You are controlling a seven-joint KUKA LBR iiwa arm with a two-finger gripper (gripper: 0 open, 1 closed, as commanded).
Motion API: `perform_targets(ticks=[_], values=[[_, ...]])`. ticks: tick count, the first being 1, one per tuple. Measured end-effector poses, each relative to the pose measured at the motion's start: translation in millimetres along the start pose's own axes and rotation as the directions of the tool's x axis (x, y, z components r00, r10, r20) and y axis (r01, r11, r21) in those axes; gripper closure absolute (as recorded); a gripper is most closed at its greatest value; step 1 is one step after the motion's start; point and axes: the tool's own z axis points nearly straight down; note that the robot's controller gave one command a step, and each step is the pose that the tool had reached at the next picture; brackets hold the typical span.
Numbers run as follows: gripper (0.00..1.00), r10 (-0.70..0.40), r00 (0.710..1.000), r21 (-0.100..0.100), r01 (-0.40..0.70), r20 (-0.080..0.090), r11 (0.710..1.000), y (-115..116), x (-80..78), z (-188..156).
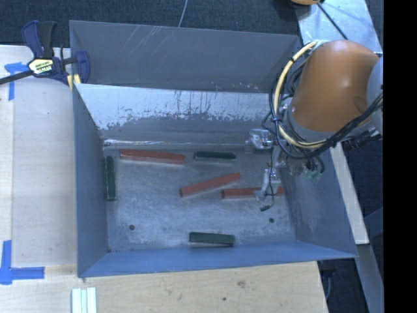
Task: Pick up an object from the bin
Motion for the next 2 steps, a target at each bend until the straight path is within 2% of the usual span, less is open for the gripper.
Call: perform_targets(ticks=[1,2], values=[[0.00,0.000,1.000,0.000,0.000,0.000,1.000,0.0,0.0,0.0],[1.00,-0.169,0.986,0.000,0.169,0.009,0.986,1.3,-15.5,147.0]])
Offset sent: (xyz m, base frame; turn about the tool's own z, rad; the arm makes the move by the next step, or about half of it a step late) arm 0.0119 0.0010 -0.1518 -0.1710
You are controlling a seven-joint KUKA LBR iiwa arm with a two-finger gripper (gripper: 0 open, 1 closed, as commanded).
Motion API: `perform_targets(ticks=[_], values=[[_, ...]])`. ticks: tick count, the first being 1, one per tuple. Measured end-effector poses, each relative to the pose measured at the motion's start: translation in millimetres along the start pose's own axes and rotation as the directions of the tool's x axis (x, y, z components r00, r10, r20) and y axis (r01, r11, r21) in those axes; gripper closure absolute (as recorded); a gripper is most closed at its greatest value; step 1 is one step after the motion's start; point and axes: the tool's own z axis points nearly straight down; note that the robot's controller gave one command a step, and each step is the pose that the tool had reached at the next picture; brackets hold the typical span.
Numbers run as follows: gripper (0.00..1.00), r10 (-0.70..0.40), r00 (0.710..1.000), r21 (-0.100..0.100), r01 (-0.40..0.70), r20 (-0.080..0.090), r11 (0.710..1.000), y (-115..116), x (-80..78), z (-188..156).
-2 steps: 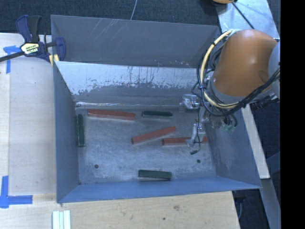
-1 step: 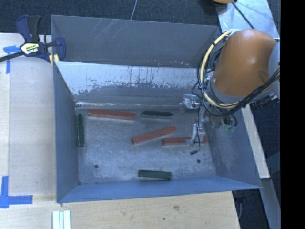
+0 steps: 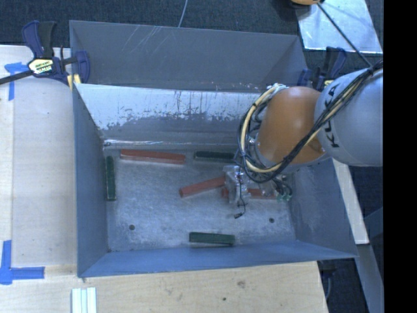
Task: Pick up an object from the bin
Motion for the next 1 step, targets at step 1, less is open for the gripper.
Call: perform_targets(ticks=[1], values=[[0.00,0.000,1.000,-0.001,0.000,-0.009,1.000,0.1,3.0,3.9]])
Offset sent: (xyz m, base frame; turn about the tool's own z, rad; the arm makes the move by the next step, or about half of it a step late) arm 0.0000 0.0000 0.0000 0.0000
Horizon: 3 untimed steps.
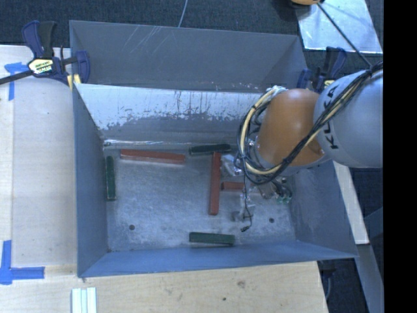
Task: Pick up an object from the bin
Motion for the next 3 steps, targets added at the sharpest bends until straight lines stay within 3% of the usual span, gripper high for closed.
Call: perform_targets(ticks=[1,2,3], values=[[1.00,0.000,1.000,0.001,0.000,0.007,1.000,-0.2,-1.6,-1.1],[0.00,0.000,1.000,0.000,0.000,0.002,1.000,0.1,0.1,0.6],[0.00,-0.061,0.998,-0.002,0.061,0.000,0.998,-44.5,-9.8,0.6]])
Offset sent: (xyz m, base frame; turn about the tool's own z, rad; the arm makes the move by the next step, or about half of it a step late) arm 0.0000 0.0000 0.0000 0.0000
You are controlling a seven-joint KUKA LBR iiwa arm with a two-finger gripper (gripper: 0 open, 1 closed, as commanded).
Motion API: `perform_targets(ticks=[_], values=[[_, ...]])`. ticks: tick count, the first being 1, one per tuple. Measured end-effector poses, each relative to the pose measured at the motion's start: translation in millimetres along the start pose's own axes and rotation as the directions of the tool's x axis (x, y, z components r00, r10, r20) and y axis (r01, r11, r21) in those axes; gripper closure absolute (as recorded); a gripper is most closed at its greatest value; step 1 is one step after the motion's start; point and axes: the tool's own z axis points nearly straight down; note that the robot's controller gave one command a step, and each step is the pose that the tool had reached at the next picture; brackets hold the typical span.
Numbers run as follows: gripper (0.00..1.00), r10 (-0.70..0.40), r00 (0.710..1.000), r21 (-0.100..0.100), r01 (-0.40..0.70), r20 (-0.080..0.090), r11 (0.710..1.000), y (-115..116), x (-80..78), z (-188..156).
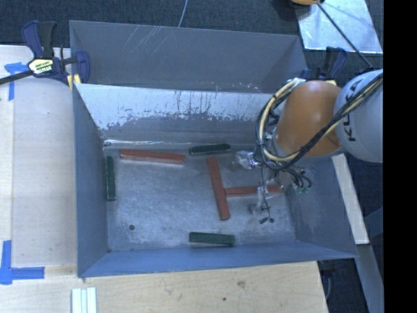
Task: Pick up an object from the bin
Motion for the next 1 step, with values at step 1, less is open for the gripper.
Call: perform_targets(ticks=[1], values=[[1.00,-0.058,0.998,0.002,0.058,0.002,0.998,-67.0,-7.3,-0.9]])
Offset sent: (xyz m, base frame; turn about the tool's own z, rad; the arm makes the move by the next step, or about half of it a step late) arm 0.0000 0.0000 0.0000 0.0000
